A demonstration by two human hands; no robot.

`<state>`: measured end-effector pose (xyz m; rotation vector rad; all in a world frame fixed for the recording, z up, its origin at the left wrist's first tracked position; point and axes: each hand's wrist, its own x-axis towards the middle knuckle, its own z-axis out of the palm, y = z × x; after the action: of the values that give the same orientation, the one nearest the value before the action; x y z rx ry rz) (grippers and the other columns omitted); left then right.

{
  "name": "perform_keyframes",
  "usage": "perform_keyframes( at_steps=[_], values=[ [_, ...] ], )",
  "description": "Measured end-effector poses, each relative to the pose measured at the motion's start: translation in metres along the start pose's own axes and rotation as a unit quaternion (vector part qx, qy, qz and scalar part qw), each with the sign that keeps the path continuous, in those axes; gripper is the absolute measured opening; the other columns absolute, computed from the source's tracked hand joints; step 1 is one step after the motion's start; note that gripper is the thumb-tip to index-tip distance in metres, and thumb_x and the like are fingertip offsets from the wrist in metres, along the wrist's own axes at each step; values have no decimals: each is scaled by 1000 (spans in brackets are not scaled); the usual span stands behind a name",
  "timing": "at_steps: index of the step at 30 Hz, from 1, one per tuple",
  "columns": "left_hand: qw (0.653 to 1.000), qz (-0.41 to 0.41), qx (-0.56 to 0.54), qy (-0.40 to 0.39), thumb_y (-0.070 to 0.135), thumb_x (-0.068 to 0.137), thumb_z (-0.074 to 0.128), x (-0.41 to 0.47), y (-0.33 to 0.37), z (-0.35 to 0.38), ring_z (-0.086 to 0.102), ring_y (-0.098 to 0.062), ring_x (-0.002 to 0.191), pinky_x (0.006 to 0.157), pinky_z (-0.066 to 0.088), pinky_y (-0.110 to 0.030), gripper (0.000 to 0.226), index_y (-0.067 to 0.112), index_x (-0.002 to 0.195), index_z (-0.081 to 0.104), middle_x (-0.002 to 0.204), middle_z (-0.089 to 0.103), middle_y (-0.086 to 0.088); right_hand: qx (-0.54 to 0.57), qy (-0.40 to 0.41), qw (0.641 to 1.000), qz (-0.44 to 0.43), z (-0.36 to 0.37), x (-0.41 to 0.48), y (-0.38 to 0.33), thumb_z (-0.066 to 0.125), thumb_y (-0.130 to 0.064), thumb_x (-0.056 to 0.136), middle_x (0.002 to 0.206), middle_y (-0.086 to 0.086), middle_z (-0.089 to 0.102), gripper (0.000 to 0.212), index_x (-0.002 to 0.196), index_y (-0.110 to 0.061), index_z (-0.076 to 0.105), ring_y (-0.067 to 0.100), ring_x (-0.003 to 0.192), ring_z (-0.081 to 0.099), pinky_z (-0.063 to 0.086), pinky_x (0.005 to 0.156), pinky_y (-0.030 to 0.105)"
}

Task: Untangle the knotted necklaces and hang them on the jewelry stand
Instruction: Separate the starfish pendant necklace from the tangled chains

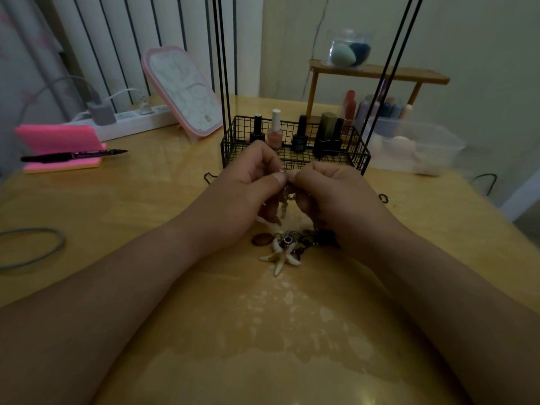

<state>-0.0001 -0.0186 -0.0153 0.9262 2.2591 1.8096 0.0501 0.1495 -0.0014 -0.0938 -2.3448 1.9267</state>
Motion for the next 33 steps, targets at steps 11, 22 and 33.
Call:
perform_keyframes(
  at_steps=[11, 22, 33],
  values=[
    [998, 5, 29, 46, 13, 110, 44, 4, -4, 0, 52, -23, 55, 53, 49, -41, 4, 11, 107, 47, 59, 52, 1, -108, -5, 993, -39, 7, -4, 1, 55, -44, 106, 67, -3, 66, 37, 85, -17, 70, 4, 52, 46, 37, 52, 23],
    [1000, -3, -7, -3, 11, 110, 44, 5, 0, -6, 42, -22, 48, 47, 42, -33, 3, 11, 108, 46, 54, 41, 1, -16, -59, 998, -15, -3, 2, 5, 63, -21, 103, 74, 4, 67, 13, 103, -11, 71, 7, 46, 36, 28, 44, 21],
    [990, -68, -114, 57, 10, 106, 52, 7, 3, -11, 63, -22, 62, 61, 57, -37, 7, 11, 101, 57, 87, 65, -8, 2, -82, 997, 2, -10, 3, 0, 58, -19, 103, 56, -4, 43, 14, 92, -16, 65, 11, 47, 30, 23, 46, 25]
  ],
)
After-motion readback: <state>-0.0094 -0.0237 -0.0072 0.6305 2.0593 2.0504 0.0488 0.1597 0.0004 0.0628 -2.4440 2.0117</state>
